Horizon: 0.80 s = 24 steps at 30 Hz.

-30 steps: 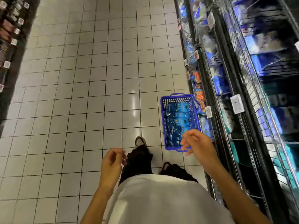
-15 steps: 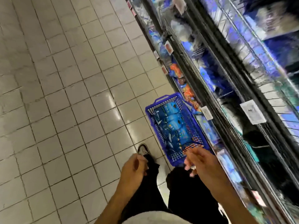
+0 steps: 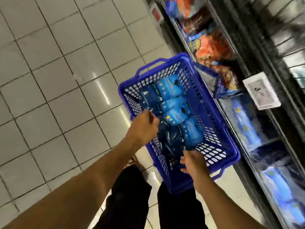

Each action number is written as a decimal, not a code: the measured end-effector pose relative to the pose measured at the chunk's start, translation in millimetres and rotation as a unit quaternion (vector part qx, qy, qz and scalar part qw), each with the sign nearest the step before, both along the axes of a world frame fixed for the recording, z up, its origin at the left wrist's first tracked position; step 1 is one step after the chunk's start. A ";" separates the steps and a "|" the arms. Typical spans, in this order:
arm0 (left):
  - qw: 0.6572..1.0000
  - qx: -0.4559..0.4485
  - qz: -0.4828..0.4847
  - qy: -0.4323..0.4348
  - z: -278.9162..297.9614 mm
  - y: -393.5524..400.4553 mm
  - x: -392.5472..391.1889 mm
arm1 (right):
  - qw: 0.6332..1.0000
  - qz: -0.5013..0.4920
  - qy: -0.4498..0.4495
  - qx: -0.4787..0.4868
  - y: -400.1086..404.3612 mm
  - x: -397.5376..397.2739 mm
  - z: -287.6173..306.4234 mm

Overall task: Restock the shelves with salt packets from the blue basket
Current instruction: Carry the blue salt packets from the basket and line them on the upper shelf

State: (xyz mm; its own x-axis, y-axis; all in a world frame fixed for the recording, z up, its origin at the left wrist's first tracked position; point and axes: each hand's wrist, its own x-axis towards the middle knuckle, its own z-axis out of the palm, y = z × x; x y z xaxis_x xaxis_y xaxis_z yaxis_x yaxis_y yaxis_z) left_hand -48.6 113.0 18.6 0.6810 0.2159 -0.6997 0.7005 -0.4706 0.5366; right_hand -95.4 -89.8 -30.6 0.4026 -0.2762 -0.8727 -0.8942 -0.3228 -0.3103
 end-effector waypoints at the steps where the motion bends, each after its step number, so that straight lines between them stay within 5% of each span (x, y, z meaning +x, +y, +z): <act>1: 1.000 0.017 -0.017 -0.015 -23.6 -0.2 14.3 | 1.000 -0.004 0.014 -0.004 -1.0 3.1 -24.7; 7: 0.954 0.230 -0.182 -0.057 -136.2 18.7 79.3 | 0.993 -0.107 -0.019 -0.053 -0.3 25.5 -136.5; 13: 0.888 0.369 -0.265 -0.076 -185.4 11.7 92.7 | 0.975 -0.214 0.004 -0.068 -7.9 32.6 -182.0; 20: 0.906 0.315 -0.283 -0.018 -198.0 -24.5 97.3 | 0.941 -0.335 -0.017 -0.037 0.3 41.6 -180.4; 24: 0.955 0.204 -0.212 0.043 -193.1 -37.6 114.0 | 0.914 -0.405 -0.018 0.010 6.0 50.3 -178.8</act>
State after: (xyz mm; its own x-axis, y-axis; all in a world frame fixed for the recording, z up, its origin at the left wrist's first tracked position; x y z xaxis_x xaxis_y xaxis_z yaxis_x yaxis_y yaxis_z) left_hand 65.4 75.4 -174.6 0.7123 0.1997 -0.6729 0.4328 -0.8797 0.1971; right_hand -45.1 -83.8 -209.4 0.1022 -0.4806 -0.8710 -0.8262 0.4466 -0.3434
